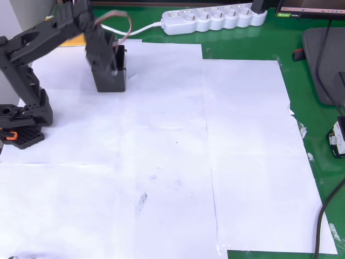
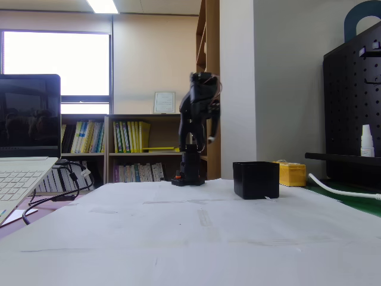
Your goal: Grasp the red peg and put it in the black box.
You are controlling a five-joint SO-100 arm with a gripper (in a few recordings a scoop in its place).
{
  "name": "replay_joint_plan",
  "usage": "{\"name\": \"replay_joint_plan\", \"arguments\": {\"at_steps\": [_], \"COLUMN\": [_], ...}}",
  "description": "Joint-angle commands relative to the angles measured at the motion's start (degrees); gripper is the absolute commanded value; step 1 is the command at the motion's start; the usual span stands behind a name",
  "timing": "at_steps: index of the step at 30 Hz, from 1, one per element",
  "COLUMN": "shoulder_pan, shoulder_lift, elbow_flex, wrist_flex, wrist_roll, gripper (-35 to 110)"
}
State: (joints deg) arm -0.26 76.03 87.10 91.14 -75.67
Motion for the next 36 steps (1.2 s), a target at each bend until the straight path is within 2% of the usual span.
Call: {"name": "replay_joint_plan", "arguments": {"at_steps": [1,16,29,36], "shoulder_pan": [4.83,2.2,1.58,1.76], "shoulder_lift": [-10.81,-46.23,-74.71,-81.83], "elbow_flex": [-11.87,-63.37,-84.37,-90.44], "wrist_flex": [-5.54,-18.72,-17.49,-19.16], "wrist_roll": [-5.1,-10.02,-11.95,-10.55], "gripper": [0,0,0,0]}}
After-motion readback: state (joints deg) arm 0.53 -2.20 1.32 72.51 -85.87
